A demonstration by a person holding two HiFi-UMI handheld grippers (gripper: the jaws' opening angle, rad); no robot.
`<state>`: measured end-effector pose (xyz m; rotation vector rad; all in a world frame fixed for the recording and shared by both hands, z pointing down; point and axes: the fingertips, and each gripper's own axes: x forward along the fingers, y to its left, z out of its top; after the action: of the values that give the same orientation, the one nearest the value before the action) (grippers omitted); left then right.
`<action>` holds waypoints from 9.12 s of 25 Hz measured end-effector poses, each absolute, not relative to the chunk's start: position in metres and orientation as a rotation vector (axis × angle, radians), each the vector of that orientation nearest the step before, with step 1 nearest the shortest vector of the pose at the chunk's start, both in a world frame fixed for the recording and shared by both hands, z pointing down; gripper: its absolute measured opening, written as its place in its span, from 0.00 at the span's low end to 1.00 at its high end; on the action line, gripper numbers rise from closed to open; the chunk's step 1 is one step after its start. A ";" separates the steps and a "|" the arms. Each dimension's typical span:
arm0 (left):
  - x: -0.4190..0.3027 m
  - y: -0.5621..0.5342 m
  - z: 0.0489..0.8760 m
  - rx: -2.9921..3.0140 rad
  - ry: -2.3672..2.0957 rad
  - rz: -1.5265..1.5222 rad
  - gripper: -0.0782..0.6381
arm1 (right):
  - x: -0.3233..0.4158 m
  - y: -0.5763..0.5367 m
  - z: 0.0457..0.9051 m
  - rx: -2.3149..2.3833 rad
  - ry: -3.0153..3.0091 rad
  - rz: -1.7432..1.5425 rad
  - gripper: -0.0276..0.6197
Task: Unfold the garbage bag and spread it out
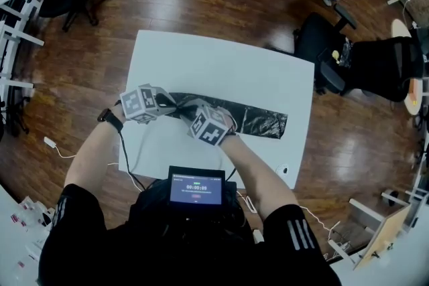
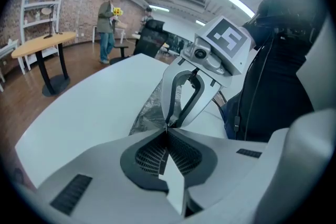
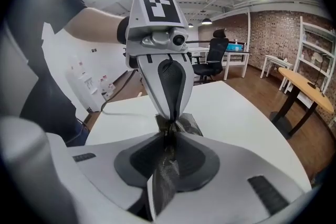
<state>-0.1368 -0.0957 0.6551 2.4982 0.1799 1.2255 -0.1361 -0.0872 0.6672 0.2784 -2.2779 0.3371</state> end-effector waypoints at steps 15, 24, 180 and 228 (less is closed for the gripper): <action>-0.140 -0.113 0.617 2.663 -0.079 1.104 0.29 | -0.114 -0.129 0.639 0.447 -2.321 0.406 0.05; -0.122 -0.082 0.643 2.655 -0.037 1.111 0.29 | -0.093 -0.169 0.635 0.563 -2.314 0.357 0.05; 0.038 -0.027 0.723 2.423 0.097 1.106 0.33 | 0.137 -0.216 0.744 0.841 -1.969 0.528 0.42; -0.110 -0.163 0.751 2.567 -0.013 1.583 0.67 | 0.154 -0.096 0.747 0.456 -2.065 0.467 0.58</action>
<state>-0.1103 -0.1635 0.7514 2.5672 -0.0127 1.5833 0.1537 -0.0960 0.7471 0.4558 -2.0646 0.4668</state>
